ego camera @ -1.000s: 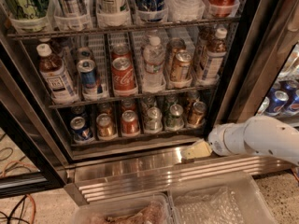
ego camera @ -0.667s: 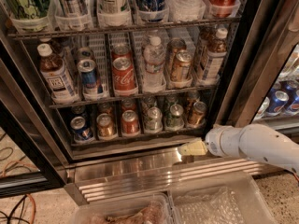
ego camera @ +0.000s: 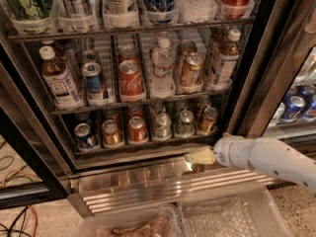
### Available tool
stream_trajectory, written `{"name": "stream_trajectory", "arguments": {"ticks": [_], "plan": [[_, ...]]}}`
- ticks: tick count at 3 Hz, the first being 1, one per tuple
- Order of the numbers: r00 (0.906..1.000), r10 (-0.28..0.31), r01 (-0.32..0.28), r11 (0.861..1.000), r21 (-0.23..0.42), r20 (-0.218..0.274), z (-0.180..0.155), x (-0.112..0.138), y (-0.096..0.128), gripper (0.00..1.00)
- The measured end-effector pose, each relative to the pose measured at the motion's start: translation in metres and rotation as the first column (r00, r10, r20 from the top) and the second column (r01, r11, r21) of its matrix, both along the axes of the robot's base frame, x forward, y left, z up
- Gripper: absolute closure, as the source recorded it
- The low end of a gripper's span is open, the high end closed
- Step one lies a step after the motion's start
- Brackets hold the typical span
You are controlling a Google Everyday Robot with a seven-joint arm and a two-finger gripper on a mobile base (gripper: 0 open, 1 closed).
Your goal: Pick orange can from bottom shelf of fridge
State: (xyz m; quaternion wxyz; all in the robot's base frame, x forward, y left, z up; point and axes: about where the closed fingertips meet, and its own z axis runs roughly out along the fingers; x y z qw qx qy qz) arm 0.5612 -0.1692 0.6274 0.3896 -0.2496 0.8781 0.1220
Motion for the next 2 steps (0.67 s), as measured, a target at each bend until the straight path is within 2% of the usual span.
{"name": "stream_trajectory", "arguments": {"ticks": [1, 2], "plan": [[0.9968, -0.077, 0.075, 0.993, 0.094, 0.02, -0.028, 0.016, 0.005, 0.0], [0.9873, -0.145, 0.133, 0.978, 0.162, 0.064, -0.049, 0.029, 0.01, 0.0]]}}
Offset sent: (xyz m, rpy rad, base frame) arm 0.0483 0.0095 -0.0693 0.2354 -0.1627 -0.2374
